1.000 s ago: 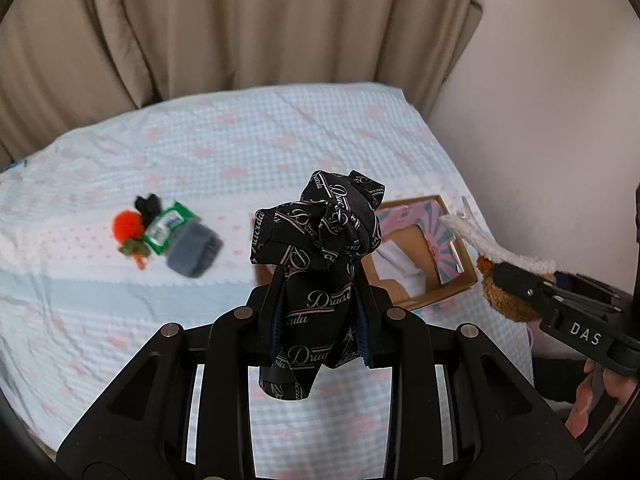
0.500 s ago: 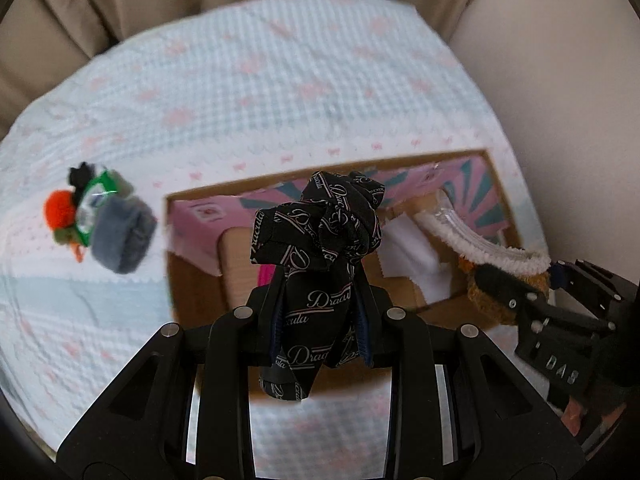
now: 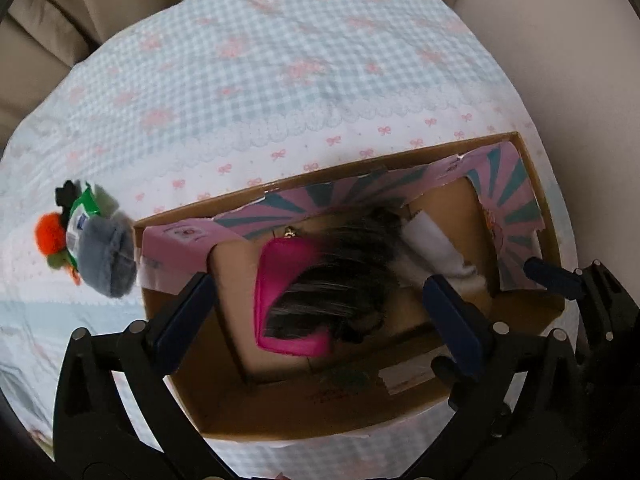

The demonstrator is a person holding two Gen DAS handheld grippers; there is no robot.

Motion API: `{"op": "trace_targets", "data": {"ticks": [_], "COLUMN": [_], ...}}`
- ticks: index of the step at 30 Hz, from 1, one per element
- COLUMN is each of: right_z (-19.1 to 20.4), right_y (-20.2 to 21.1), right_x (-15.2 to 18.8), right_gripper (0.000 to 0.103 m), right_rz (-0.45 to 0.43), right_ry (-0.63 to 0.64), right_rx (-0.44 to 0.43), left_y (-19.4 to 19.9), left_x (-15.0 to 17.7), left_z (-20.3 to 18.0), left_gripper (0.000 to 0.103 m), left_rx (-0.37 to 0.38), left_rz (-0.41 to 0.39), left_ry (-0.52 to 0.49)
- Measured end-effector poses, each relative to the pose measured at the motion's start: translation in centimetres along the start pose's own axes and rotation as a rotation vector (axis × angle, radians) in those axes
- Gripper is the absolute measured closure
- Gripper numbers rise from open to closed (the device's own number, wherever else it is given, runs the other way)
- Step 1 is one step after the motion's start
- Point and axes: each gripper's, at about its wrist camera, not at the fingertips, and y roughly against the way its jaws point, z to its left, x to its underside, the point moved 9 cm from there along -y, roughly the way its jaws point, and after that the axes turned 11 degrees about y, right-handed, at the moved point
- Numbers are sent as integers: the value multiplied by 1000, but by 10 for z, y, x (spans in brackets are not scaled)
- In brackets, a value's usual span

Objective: Organize soft objects
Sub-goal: 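Carry scrunchie and slipper over the box and release both inside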

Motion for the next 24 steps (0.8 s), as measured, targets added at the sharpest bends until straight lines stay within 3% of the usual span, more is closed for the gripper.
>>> {"op": "trace_targets", "data": {"ticks": [12,24], "right_z": [7,27], "right_y": [26,108], "right_x": [-4,-15], "right_gripper": [0,0], "right_rz": [-53,-151], "right_ry": [45,50], "right_rx": [40,98], "left_y": [30,133], "left_x": [13,23], "left_z": [-1,9], "left_gripper": [0,0], "left_rx": [21,69], "left_rz": [-15,-159], "left_ry": [-5,21]}}
